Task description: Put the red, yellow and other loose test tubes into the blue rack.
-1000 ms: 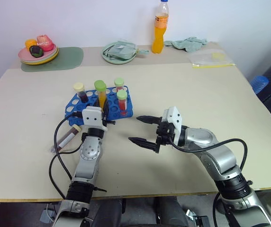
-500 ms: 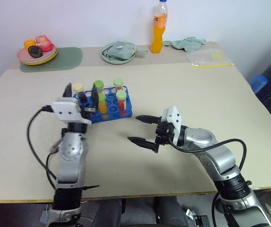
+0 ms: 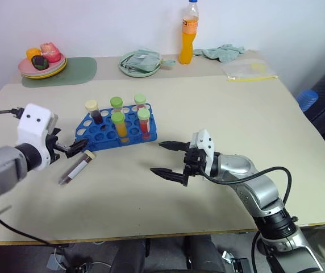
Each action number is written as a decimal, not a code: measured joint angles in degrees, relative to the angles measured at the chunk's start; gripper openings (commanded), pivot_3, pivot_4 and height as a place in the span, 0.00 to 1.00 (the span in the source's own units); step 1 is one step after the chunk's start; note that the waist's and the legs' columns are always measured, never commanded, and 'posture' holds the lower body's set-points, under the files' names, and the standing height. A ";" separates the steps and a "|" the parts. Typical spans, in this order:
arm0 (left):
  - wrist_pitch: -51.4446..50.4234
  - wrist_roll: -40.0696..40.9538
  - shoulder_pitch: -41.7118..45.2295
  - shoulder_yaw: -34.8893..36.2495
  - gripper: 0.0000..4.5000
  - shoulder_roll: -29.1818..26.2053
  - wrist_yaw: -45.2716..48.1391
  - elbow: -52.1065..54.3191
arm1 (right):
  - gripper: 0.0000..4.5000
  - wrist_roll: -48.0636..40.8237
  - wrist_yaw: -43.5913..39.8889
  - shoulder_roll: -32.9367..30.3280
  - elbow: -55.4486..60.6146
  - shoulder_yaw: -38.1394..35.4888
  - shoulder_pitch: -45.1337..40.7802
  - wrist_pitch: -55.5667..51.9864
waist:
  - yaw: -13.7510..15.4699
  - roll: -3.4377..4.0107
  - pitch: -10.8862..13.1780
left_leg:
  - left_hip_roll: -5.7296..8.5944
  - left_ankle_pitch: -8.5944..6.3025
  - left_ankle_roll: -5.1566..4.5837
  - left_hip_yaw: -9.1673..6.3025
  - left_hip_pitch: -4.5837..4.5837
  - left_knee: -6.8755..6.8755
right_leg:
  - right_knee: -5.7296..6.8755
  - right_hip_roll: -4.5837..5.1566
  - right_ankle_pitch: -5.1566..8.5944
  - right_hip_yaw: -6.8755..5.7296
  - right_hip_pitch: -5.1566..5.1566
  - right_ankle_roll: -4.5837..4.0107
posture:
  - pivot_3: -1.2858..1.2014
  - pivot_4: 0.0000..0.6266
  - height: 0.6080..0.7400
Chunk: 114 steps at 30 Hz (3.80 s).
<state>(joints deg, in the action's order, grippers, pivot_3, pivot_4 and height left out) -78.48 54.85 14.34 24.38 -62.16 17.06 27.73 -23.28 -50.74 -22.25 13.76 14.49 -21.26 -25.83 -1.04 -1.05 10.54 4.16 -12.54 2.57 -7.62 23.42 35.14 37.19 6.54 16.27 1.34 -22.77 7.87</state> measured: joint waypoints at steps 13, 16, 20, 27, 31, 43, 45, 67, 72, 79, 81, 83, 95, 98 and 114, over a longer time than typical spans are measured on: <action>-1.77 -13.50 18.06 -36.10 0.99 -6.15 16.39 -19.15 | 1.00 1.74 0.02 1.01 -1.19 0.57 -0.64 1.02 | -0.03 0.11 0.06 | -0.01 0.06 0.10 0.19 0.04 -0.08 | 0.02 -0.02 0.01 0.06 -0.12 -0.03 | 0.52 0.24 1.00; 0.31 -17.91 21.62 -41.73 0.99 -5.53 19.88 -22.09 | 1.00 1.83 0.50 1.10 -1.17 0.56 -0.60 1.03 | -0.03 0.11 0.06 | 0.00 0.06 0.10 0.20 0.06 -0.07 | 0.02 -0.03 0.01 0.05 -0.12 -0.03 | 0.52 0.24 1.00; 2.00 -22.21 24.20 -46.11 0.70 -4.08 23.88 -24.93 | 1.00 1.86 1.25 1.09 -0.99 0.53 -0.35 1.03 | -0.10 0.11 0.06 | -0.01 0.06 0.09 0.20 0.06 -0.06 | 0.02 -0.03 0.01 0.05 -0.12 -0.02 | 0.52 0.24 1.00; 4.12 -24.97 21.95 -47.22 0.24 -6.39 30.57 -22.72 | 1.00 1.84 1.98 1.12 -0.53 0.52 0.20 1.02 | -0.34 0.09 0.07 | -0.03 0.06 0.09 0.18 0.08 -0.05 | 0.04 -0.03 0.01 0.09 -0.18 -0.02 | 0.52 0.24 1.00; 8.61 -24.70 15.08 -42.57 0.24 -10.85 34.47 -19.29 | 1.00 1.75 1.96 1.07 -0.28 0.48 0.30 0.94 | -0.34 0.09 0.07 | -0.08 0.06 0.09 0.13 0.09 -0.08 | 0.06 -0.03 0.01 0.11 -0.25 -0.03 | 0.52 0.24 1.00; 41.38 -22.80 -8.99 5.80 0.24 32.35 8.00 2.23 | 1.00 1.53 0.27 0.82 -0.33 0.31 0.51 0.68 | 0.58 -0.09 -0.05 | -0.03 0.04 0.07 -0.09 0.11 0.10 | -0.02 0.26 -0.03 -0.04 -0.02 0.00 | 0.52 0.24 1.00; 45.32 -28.03 -9.24 2.59 0.24 38.23 0.74 4.94 | 1.00 1.49 -0.21 0.88 -0.38 0.33 0.46 0.54 | 0.59 -0.14 -0.07 | 0.07 0.05 0.08 -0.03 0.09 0.10 | 0.00 0.24 -0.03 -0.04 0.01 0.00 | 0.52 0.24 1.00; 80.87 -54.14 -4.22 -15.75 0.24 52.44 -16.19 -19.91 | 1.00 1.71 0.98 1.46 -1.02 0.64 -0.73 -0.11 | 0.42 -0.09 -0.12 | 0.10 0.04 0.07 0.13 0.03 0.10 | 0.00 0.16 -0.03 -0.04 0.02 -0.01 | 0.52 0.24 1.00; 81.34 -53.02 -3.31 -15.87 0.24 53.41 -15.43 -20.85 | 1.00 1.68 1.50 1.46 -0.55 0.64 -0.59 -0.20 | 0.40 -0.09 -0.12 | 0.10 0.04 0.07 0.12 0.03 0.10 | 0.00 0.16 -0.03 -0.03 0.02 0.00 | 0.52 0.24 1.00; 81.29 -53.26 -5.17 -16.03 0.24 53.80 -15.89 -18.96 | 1.00 1.59 1.88 1.45 -0.42 0.63 -0.35 -0.65 | 0.39 -0.09 -0.12 | 0.10 0.04 0.07 0.10 0.02 0.10 | 0.00 0.15 -0.03 -0.04 0.02 -0.01 | 0.52 0.24 1.00; 81.25 -53.68 -5.64 -16.03 0.24 53.79 -16.23 -18.51 | 1.00 1.53 1.84 1.45 -0.42 0.63 -0.23 -0.87 | 0.40 -0.09 -0.13 | 0.10 0.04 0.07 0.10 0.02 0.10 | 0.00 0.15 -0.03 -0.04 0.03 -0.01 | 0.52 0.24 1.00; 81.16 -54.18 -5.72 -16.02 0.24 53.75 -16.57 -18.37 | 1.00 1.49 1.74 1.45 -0.42 0.63 -0.23 -0.92 | 0.39 -0.09 -0.13 | 0.10 0.04 0.07 0.10 0.02 0.10 | 0.00 0.15 -0.03 -0.04 0.03 -0.01 | 0.52 0.24 1.00; 81.70 -54.97 -5.25 -15.74 0.24 53.17 -17.59 -19.97 | 1.00 0.56 1.28 1.46 -0.41 0.64 -0.23 -1.31 | 0.37 -0.07 -0.14 | 0.09 0.04 0.07 0.11 0.00 0.09 | 0.00 0.14 -0.03 -0.04 0.04 -0.01 | 0.52 0.24 1.00; 81.70 -55.16 -5.07 -15.79 0.24 53.28 -17.58 -20.22 | 1.00 0.50 1.34 1.44 -0.41 0.63 -0.22 -1.33 | 0.35 -0.06 -0.14 | 0.09 0.04 0.07 0.10 -0.01 0.09 | 0.00 0.14 -0.03 -0.04 0.04 -0.01 | 0.52 0.24 1.00; 77.62 -52.90 -6.05 -15.75 0.99 55.83 -17.36 -21.71 | 1.00 0.48 1.50 1.36 -0.40 0.52 -0.16 -1.32 | 0.36 -0.06 -0.14 | 0.09 0.04 0.07 0.08 0.01 0.08 | 0.00 0.13 -0.03 -0.04 0.03 0.00 | 0.52 0.24 1.00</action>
<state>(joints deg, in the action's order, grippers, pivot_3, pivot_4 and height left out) -0.86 1.95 8.29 8.62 -6.33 -0.30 6.02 -22.79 -49.24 -20.89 13.35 15.01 -21.42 -27.15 -0.68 -1.12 10.40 4.26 -12.50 2.64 -7.54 23.43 35.22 37.18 6.67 16.24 1.30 -22.75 7.87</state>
